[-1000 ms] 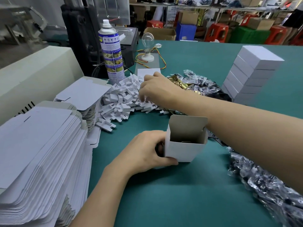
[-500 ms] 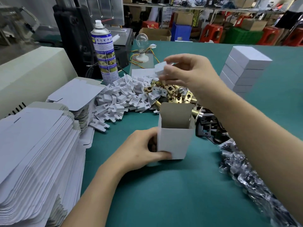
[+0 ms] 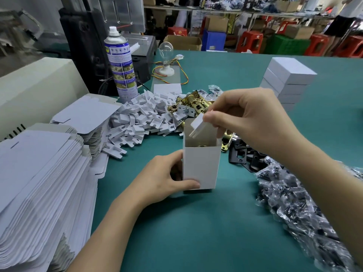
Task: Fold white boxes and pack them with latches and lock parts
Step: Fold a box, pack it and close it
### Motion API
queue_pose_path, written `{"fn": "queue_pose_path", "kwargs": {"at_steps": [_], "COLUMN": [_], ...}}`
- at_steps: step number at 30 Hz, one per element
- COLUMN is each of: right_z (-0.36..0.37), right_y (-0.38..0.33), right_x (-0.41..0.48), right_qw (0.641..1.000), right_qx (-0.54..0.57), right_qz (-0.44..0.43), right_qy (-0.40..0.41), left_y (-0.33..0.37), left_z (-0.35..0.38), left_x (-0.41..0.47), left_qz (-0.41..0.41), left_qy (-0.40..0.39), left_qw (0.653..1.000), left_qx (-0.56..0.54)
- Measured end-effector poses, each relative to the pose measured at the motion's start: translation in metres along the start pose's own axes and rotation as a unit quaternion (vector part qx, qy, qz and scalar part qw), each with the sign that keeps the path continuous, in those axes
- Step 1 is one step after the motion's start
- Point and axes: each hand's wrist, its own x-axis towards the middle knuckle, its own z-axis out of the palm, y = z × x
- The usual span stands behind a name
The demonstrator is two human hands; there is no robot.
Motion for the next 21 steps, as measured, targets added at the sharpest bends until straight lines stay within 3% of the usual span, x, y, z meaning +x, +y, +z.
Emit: {"fn": "queue_pose_path", "kwargs": {"at_steps": [6, 10, 13, 21], "right_z": [-0.006, -0.006, 0.0, 0.004], "right_y": [-0.005, -0.019, -0.028, -0.032], "right_x": [-0.006, -0.002, 0.003, 0.019], "right_qw": [0.977, 0.948, 0.926, 0.915], "right_qx": [-0.197, -0.285, -0.345, -0.377], "right_qz": [-0.082, -0.086, -0.078, -0.067], "right_qy": [-0.027, -0.114, -0.135, -0.125], "left_y": [-0.003, -0.004, -0.004, -0.003], "left_z": [0.0, 0.0, 0.0, -0.001], "left_x": [0.001, 0.001, 0.001, 0.0], "left_qz": [0.017, 0.021, 0.016, 0.011], "left_qy": [-0.004, -0.004, -0.012, -0.02], "left_qw": [1.0, 1.0, 1.0, 1.0], "left_qx": [0.017, 0.019, 0.015, 0.014]}}
